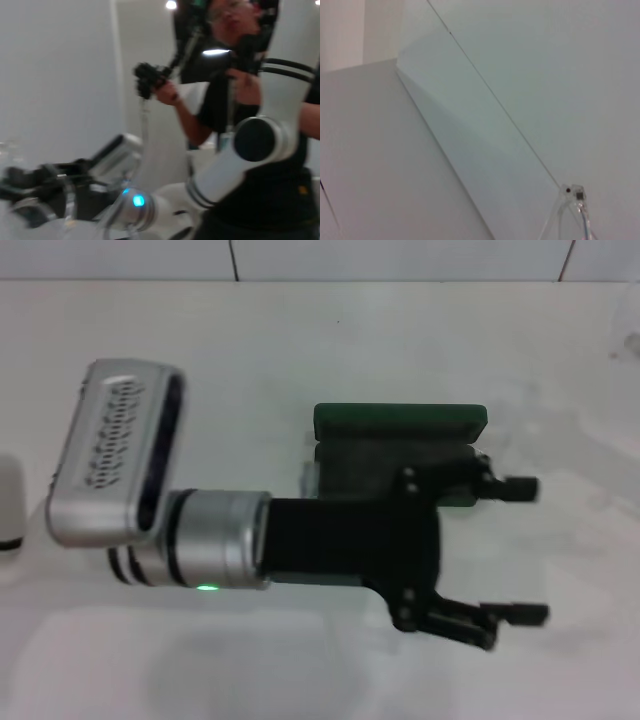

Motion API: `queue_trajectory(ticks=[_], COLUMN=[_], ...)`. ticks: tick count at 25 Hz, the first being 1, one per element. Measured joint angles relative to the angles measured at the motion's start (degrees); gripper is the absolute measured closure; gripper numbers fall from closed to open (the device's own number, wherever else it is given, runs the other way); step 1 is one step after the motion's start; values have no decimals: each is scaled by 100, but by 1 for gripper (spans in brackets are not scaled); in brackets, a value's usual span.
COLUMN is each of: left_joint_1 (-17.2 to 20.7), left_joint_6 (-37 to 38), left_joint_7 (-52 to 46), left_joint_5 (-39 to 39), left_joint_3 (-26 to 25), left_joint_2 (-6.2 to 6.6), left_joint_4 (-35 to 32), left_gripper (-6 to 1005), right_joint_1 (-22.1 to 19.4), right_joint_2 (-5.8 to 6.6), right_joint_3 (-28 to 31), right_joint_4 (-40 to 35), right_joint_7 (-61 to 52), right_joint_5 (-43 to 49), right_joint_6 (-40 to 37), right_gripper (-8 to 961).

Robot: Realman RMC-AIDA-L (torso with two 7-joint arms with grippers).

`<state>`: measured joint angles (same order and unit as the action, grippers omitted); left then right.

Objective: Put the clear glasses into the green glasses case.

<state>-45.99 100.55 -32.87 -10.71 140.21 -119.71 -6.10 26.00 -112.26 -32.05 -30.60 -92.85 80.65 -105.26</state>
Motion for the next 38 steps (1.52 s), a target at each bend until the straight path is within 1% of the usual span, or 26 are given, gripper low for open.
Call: queue_trajectory(ticks=[4,7,8,12,17,22,31,38], left_joint_1=[-169,-257,-281,-353,-327,-309,-292,-344], left_joint_6=[-155,-259,-285,-374,-384,-417,-455,-570], left_joint_7=[-132,-221,-248,-346,-413,-431,-432,-510], left_joint_5=[-201,-278,-280,-238,-233,-231,-229,-229], left_joint_3=[-4,-29,-38,-121,-309,-361,-433,-451], left_joint_2=[-17,-18,-19,-24,-19,-7,-10,-8], left_joint_4=[-300,-453,-462,-475,-474,-448,-460,-467], left_gripper=[128,128,128,128,128,128,128,128], right_joint_1=[77,118,140,204,232,277,425,491], right_joint_2=[-47,-147,-201,-285,-288,-248,-246,-248], right_joint_3=[-256,-558,-717,-1199,-1779,-2227,-2316,-2589], right_joint_4=[38,65,79,91,99,99,98,50], right_joint_7=[92,212,271,389,416,379,198,142], right_joint_5=[88,95,105,144,145,197,940,1305], right_joint_6=[165,382,494,753,975,1098,763,578], right_gripper=[829,829,829,829,829,829,829,829])
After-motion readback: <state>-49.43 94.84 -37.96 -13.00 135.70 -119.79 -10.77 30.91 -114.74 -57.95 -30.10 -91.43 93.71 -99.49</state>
